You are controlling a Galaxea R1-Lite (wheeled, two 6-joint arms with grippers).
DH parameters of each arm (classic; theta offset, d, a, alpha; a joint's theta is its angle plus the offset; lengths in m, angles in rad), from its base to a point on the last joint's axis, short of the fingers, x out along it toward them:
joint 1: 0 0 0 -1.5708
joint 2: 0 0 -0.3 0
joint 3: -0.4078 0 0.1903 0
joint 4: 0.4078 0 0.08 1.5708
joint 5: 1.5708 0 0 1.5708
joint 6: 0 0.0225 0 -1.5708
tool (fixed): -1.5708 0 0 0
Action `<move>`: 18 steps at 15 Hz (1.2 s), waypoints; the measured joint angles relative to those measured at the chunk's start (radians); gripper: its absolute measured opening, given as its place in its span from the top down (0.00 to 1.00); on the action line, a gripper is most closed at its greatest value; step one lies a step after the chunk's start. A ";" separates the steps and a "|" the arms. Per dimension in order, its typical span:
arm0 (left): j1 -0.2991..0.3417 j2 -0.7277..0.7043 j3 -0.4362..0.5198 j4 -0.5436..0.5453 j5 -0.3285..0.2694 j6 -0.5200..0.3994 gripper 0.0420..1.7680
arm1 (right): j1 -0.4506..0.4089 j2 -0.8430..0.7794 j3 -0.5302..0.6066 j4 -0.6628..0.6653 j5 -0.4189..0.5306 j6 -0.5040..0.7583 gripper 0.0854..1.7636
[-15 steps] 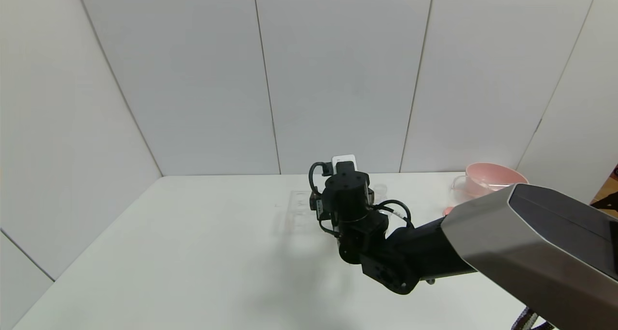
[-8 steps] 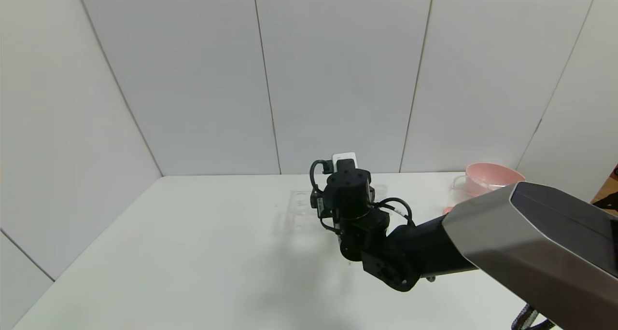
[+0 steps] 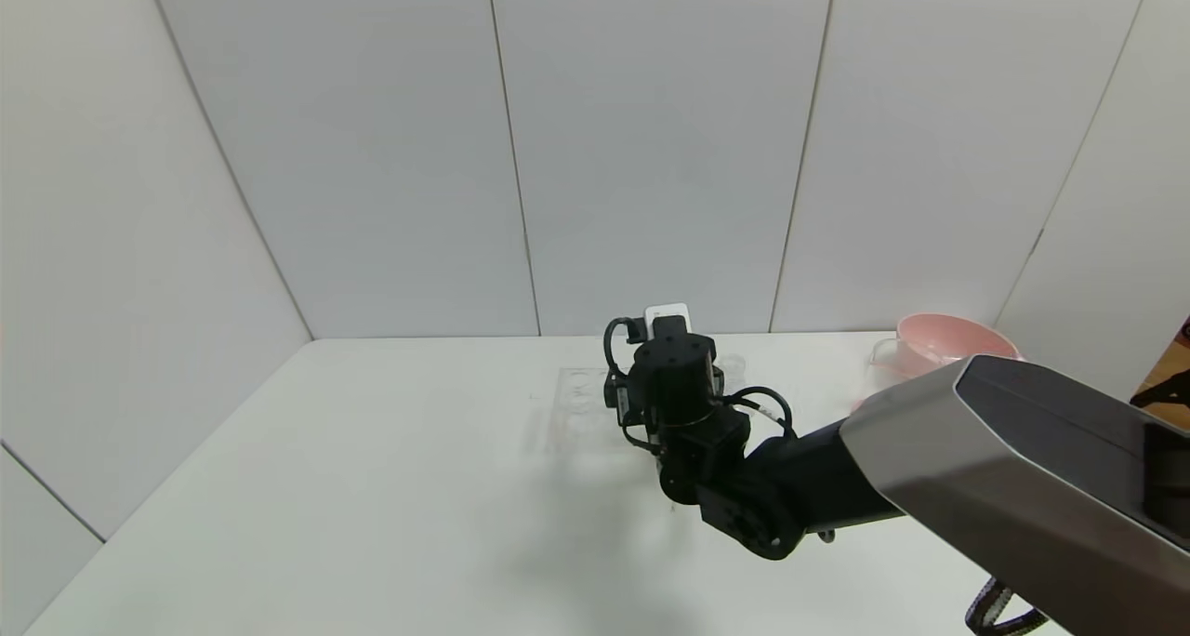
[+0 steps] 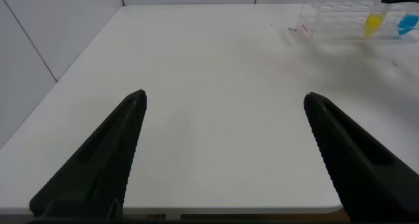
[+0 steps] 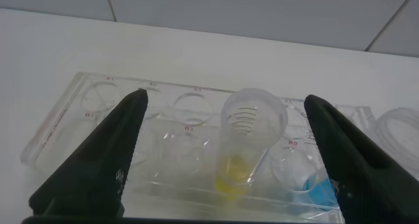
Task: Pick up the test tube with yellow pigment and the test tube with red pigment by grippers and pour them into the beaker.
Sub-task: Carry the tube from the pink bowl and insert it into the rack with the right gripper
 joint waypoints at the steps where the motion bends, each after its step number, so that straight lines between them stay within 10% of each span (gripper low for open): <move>1: 0.000 0.000 0.000 0.000 0.000 0.000 0.03 | -0.002 0.007 -0.001 0.001 0.000 0.004 0.03; 11: 0.000 0.000 0.000 0.000 0.000 0.000 0.03 | -0.014 0.041 -0.035 0.006 0.001 0.004 0.03; 18: 0.000 0.000 0.000 0.000 0.000 0.000 0.03 | -0.026 0.066 -0.068 0.005 -0.003 0.004 0.58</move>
